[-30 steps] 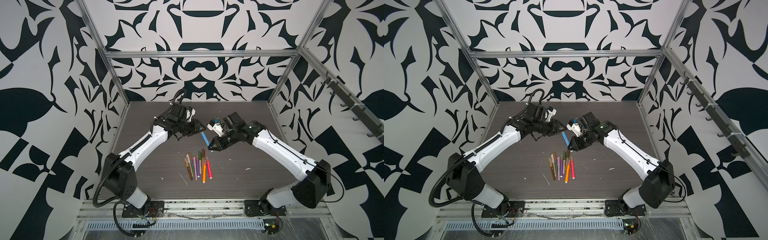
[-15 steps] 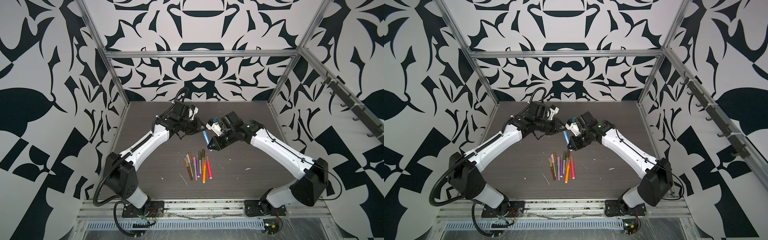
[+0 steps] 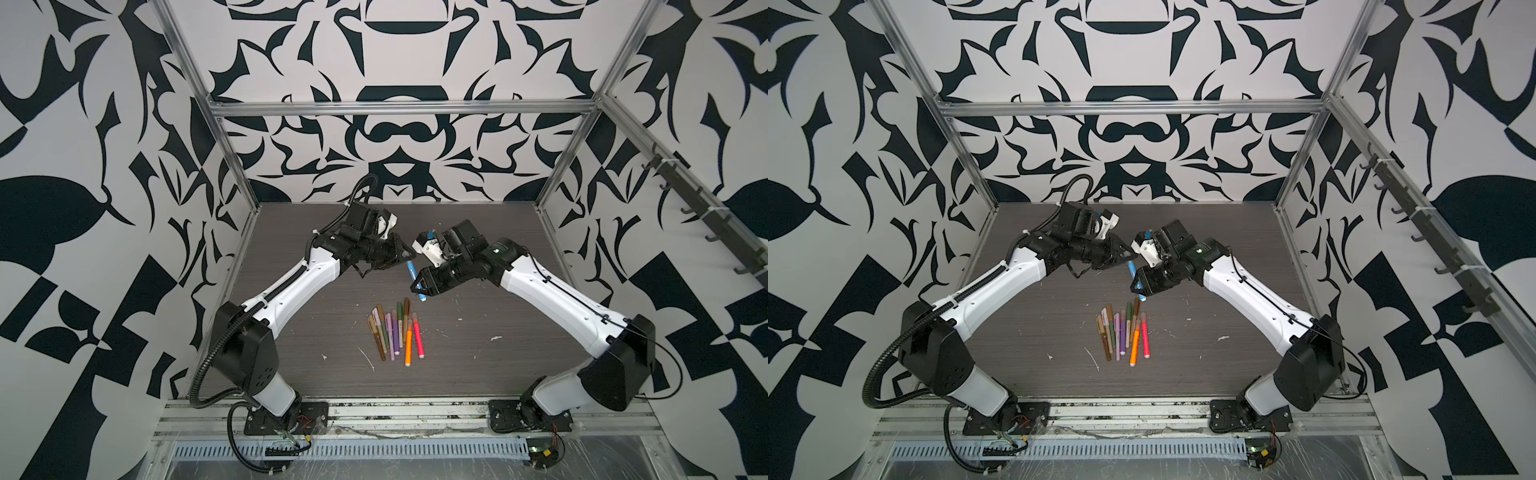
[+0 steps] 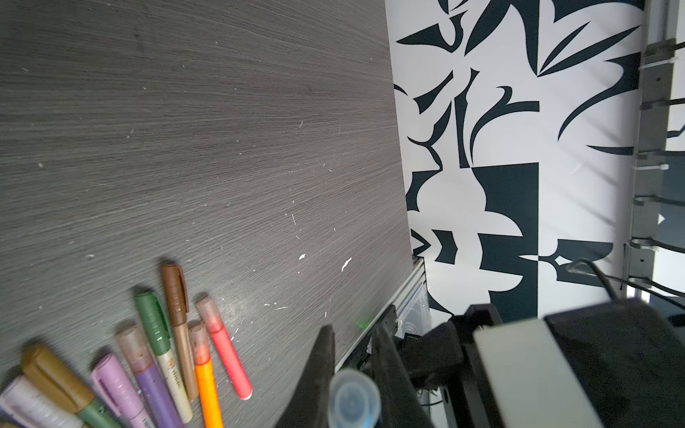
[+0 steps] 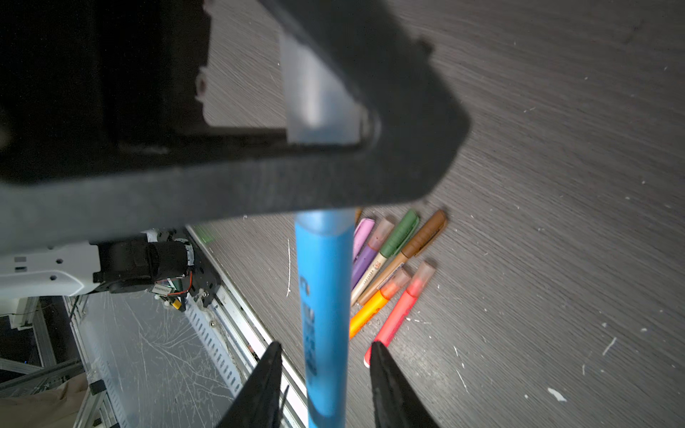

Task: Remove pen caps from pens
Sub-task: Open the pen cap on the pen, then place the pen cap at the middle-left of the table.

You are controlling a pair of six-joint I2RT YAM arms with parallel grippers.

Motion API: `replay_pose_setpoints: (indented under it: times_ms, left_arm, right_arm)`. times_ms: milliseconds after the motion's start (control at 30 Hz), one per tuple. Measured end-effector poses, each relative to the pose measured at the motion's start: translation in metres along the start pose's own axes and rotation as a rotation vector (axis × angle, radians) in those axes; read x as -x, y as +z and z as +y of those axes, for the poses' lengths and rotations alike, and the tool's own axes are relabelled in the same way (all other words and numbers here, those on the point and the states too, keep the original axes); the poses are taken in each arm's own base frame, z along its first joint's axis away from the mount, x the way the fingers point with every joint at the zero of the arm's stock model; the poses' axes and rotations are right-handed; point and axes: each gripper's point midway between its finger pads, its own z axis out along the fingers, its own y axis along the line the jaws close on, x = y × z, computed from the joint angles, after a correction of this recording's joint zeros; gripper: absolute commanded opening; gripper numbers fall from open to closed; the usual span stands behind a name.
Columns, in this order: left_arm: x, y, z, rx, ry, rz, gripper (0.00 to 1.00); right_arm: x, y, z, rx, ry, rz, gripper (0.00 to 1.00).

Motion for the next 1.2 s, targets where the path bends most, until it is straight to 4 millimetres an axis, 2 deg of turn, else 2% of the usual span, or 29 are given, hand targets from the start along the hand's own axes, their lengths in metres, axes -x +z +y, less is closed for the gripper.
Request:
replay_pose_setpoints:
  times_ms: [67,100,133,300,400,467,500,600,633,700,767,833,967,1067,1200]
  left_arm:
    - [0.001,0.000,-0.002,-0.011,-0.003,-0.004,0.00]
    - [0.002,0.000,-0.004,-0.016,-0.005,-0.006,0.00]
    - [0.003,0.000,-0.005,-0.023,-0.006,-0.008,0.00]
    - [0.010,-0.003,-0.002,-0.026,-0.019,-0.022,0.00]
    - [0.024,-0.006,-0.001,-0.031,-0.014,0.009,0.00]
    - [0.040,-0.008,-0.003,-0.047,-0.017,0.039,0.00]
    - [0.054,-0.009,-0.004,-0.053,-0.021,0.034,0.00]
    - [0.128,-0.032,0.005,-0.037,0.030,-0.135,0.00]
    - [0.144,-0.043,0.013,-0.021,0.029,-0.184,0.00]
    - [0.160,-0.058,0.032,0.010,0.003,-0.243,0.00]
    - [0.159,-0.059,0.043,0.028,-0.015,-0.260,0.00]
    - [0.152,-0.050,0.050,0.050,-0.031,-0.244,0.00]
    - [0.137,-0.045,0.070,0.165,-0.039,-0.211,0.00]
    - [0.131,-0.053,0.100,0.304,-0.056,-0.186,0.00]
    - [0.115,-0.065,0.159,0.542,-0.081,-0.126,0.00]
  right_arm:
    - [0.003,0.002,0.000,0.006,0.005,-0.007,0.31]
    - [0.004,0.003,0.000,0.009,0.010,-0.009,0.19]
    - [0.005,0.005,0.000,0.012,0.011,-0.011,0.01]
    - [0.009,0.007,0.002,0.029,0.015,-0.021,0.00]
    - [0.015,0.009,0.002,0.036,0.010,-0.072,0.00]
    - [0.028,0.006,-0.001,0.030,0.002,-0.155,0.00]
    - [0.030,0.004,-0.003,0.026,0.011,-0.174,0.00]
    - [-0.019,0.008,-0.005,0.024,0.068,-0.068,0.00]
    - [-0.031,0.009,-0.005,0.024,0.083,-0.035,0.00]
    - [-0.044,0.011,-0.002,0.032,0.099,0.004,0.00]
    - [-0.045,0.011,-0.001,0.037,0.109,0.011,0.00]
    - [-0.044,0.011,-0.002,0.034,0.121,0.007,0.00]
    - [-0.045,0.012,-0.015,-0.023,0.155,0.011,0.00]
    - [-0.047,0.016,-0.033,-0.091,0.194,0.044,0.00]
    - [-0.055,0.020,-0.061,-0.184,0.251,0.089,0.00]
